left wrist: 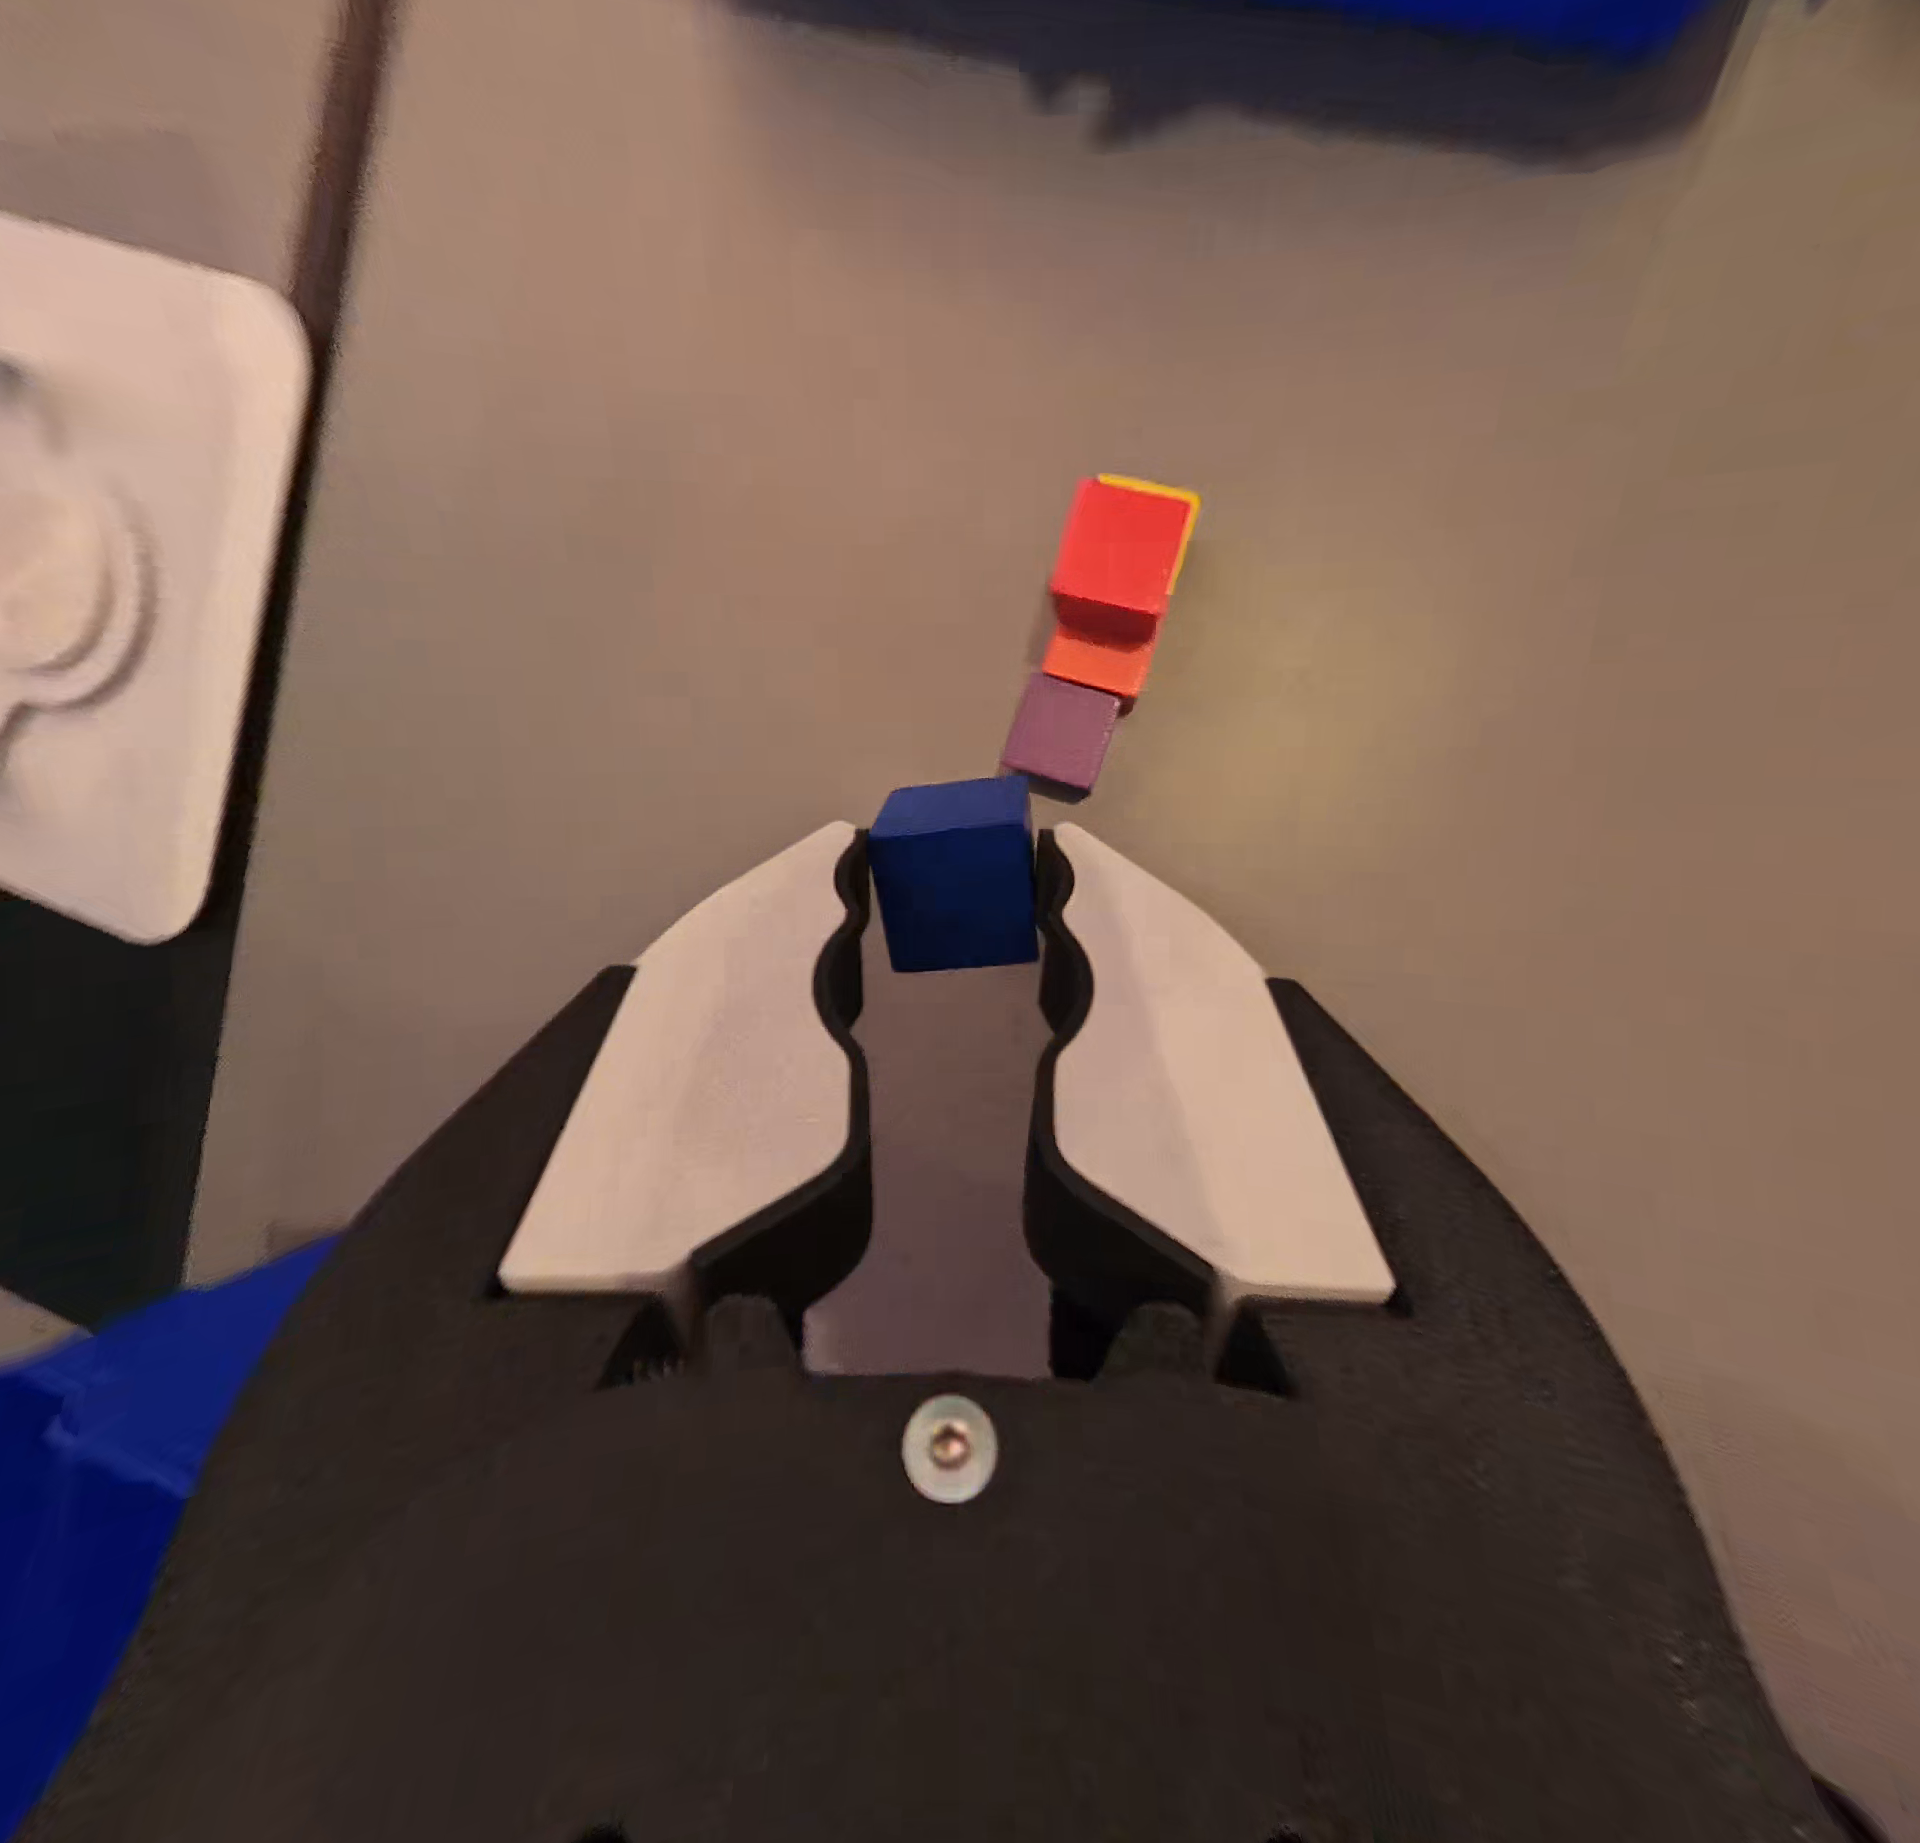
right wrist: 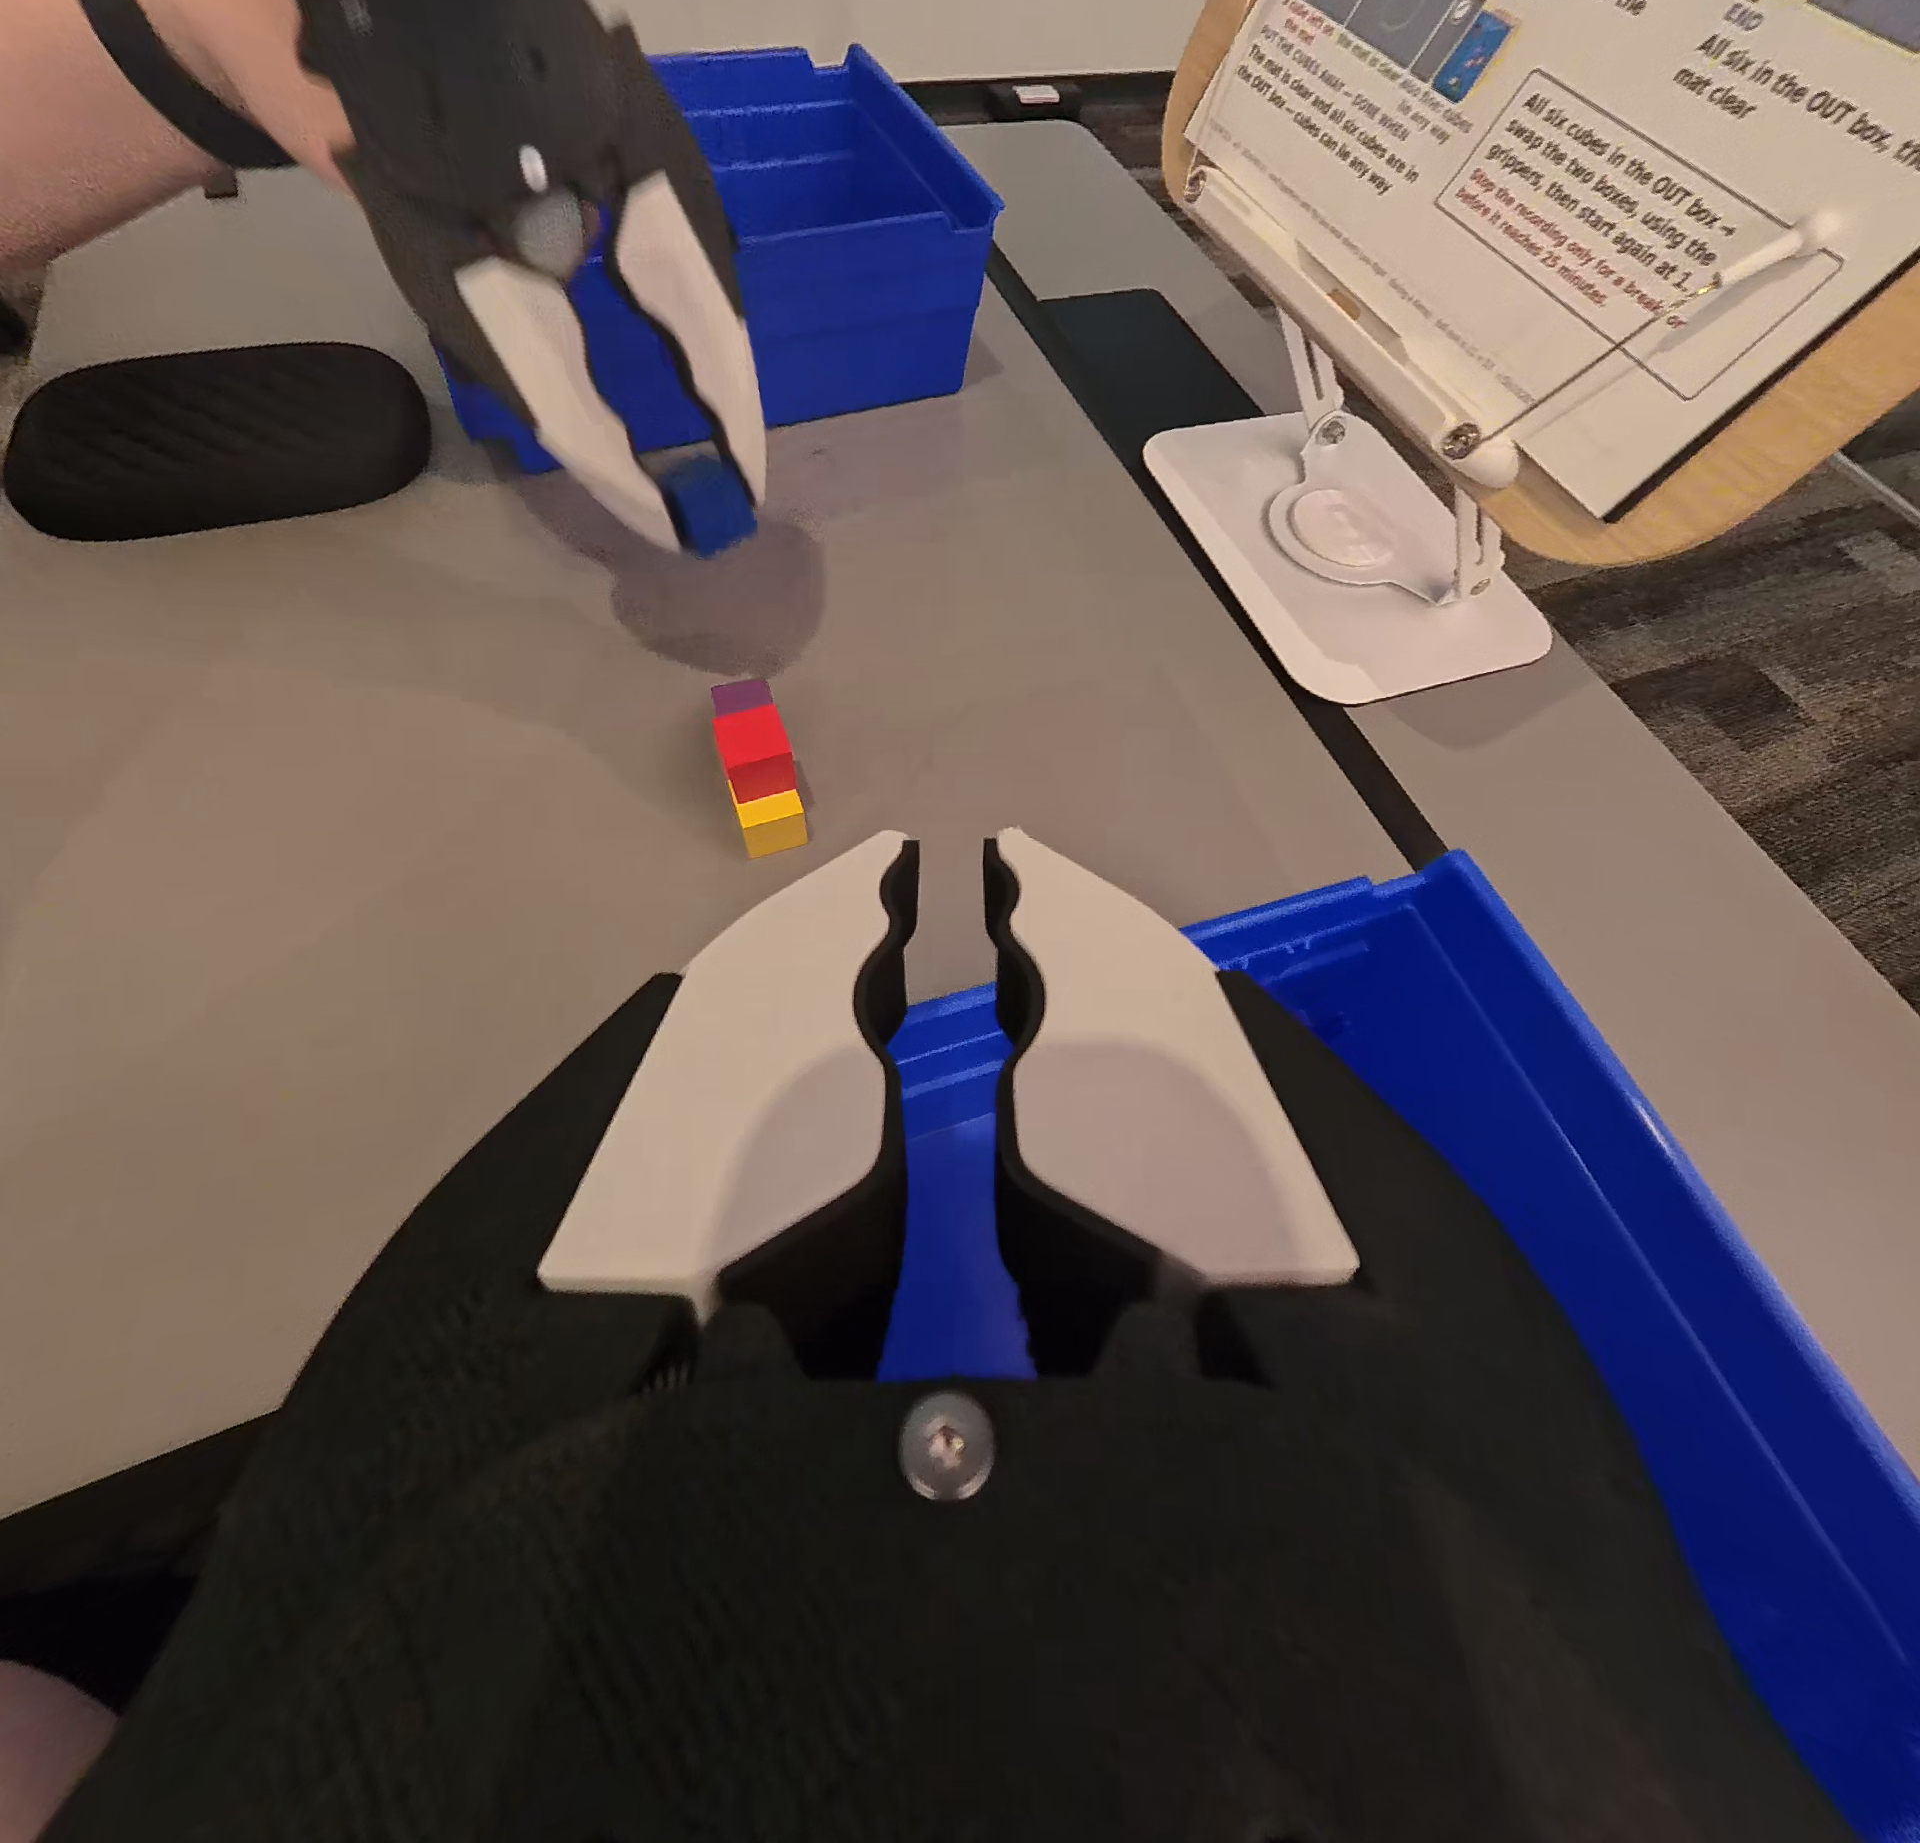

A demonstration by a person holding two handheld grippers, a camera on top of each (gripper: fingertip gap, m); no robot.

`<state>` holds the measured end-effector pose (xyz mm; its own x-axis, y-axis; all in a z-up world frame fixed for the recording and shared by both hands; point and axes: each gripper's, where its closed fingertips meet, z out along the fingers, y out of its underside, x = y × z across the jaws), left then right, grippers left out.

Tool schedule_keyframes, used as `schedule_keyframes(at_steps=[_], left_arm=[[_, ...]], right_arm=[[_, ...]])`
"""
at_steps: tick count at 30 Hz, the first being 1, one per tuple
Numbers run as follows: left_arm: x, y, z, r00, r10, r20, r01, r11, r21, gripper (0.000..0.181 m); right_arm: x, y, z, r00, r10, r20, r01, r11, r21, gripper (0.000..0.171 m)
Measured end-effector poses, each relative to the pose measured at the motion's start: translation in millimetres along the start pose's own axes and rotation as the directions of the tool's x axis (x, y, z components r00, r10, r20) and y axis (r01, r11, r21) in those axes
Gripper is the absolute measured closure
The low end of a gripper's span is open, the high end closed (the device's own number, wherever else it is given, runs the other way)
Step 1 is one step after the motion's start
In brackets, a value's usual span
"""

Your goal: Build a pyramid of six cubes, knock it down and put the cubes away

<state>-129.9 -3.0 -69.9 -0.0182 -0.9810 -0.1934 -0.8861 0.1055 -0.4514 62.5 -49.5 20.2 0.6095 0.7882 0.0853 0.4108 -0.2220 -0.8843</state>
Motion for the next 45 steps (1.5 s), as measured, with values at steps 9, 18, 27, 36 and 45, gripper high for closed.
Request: schedule_keyframes(at_steps=[9,18,27,36,45], left_arm=[[26.3,-13.4,47.6,0.976,0.2,-0.091,-0.206,0.976,-0.065,0.151],[28.6,-11.4,57.8,0.955,0.268,-0.128,-0.283,0.951,-0.123,0.151],[29.7,-7.4,63.6,0.952,0.262,-0.161,-0.288,0.944,-0.164,0.151],[29.9,-9.0,65.1,0.952,0.255,-0.168,-0.282,0.946,-0.161,0.151],[25.9,-5.7,55.2,0.962,0.223,-0.157,-0.245,0.96,-0.138,0.138]], right_arm=[[-3.0,5.1,9.0,0.999,0.003,0.033,-0.002,1.0,-0.029,0.159],[-3.4,8.7,11.7,0.999,0.011,0.047,-0.009,0.999,-0.043,0.159],[-3.7,11.7,13.3,0.998,0.018,0.056,-0.015,0.998,-0.055,0.159],[-3.9,18.2,15.3,0.997,0.033,0.068,-0.028,0.996,-0.081,0.158],[-3.1,19.2,13.4,0.997,0.04,0.069,-0.034,0.996,-0.077,0.158]])
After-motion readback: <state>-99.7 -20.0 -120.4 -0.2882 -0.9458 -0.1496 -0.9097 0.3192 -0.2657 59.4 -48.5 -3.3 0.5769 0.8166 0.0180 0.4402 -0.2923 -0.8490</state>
